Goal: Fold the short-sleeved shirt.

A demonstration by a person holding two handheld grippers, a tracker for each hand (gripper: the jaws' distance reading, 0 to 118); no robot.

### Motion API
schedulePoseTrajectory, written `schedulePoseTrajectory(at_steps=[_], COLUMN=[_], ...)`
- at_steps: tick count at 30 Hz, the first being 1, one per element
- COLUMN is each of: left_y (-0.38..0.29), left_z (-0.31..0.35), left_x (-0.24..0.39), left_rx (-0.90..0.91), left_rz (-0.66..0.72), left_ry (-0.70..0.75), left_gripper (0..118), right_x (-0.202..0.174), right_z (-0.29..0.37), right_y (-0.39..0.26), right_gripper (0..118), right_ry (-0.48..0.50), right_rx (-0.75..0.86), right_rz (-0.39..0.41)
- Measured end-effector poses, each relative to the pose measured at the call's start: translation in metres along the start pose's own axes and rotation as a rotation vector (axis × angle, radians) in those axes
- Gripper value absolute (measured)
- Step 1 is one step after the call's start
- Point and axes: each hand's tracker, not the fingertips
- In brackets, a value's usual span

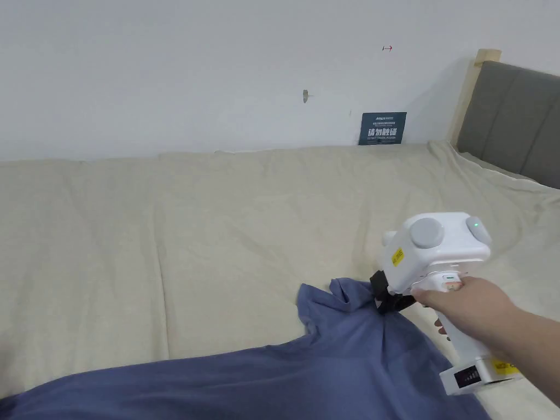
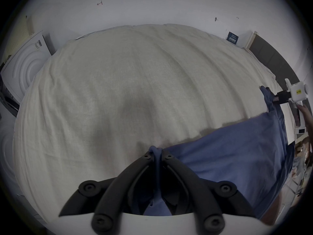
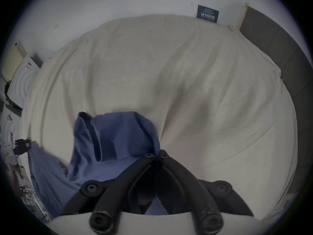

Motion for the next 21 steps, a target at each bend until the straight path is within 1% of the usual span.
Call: schedulePoseTrajectory(at_steps=[5, 8, 10, 11, 13, 15, 16, 19, 21], left_y=[0.001, 0.0, 0.0, -0.001, -0.004, -0.008, -0.01, -0.02, -0.032], left_z=[0.009, 0.021, 0.028, 0.032, 0.04, 0.053, 0.06, 0.086, 0.108], left_x=[0.0, -0.001, -0.003, -0.002, -0.002, -0.003, -0.004, -0.005, -0.005], left_rx=[0.023, 0.065, 0.065, 0.069, 0.09, 0.127, 0.138, 0.16, 0.182], left_rz=[0.02, 0.056, 0.065, 0.063, 0.061, 0.077, 0.089, 0.1, 0.094], left_ry=[0.004, -0.01, -0.019, -0.017, -0.018, -0.045, -0.072, -0.086, -0.1], left_gripper=[7, 7, 7, 7, 7, 7, 7, 7, 7], right_x=[0.007, 0.012, 0.02, 0.025, 0.033, 0.04, 0.038, 0.046, 0.05], right_z=[0.032, 0.05, 0.066, 0.074, 0.094, 0.115, 0.128, 0.161, 0.18], right_y=[-0.01, -0.016, -0.02, -0.023, -0.032, -0.044, -0.054, -0.084, -0.107], right_gripper=[0, 0, 0, 0, 0, 0, 0, 0, 0], right_ry=[0.038, 0.04, 0.081, 0.112, 0.161, 0.198, 0.211, 0.247, 0.249], right_rx=[0.083, 0.109, 0.123, 0.125, 0.16, 0.209, 0.233, 0.275, 0.288], right_rz=[-0.018, -0.033, -0.052, -0.073, -0.117, -0.137, -0.139, -0.146, -0.15])
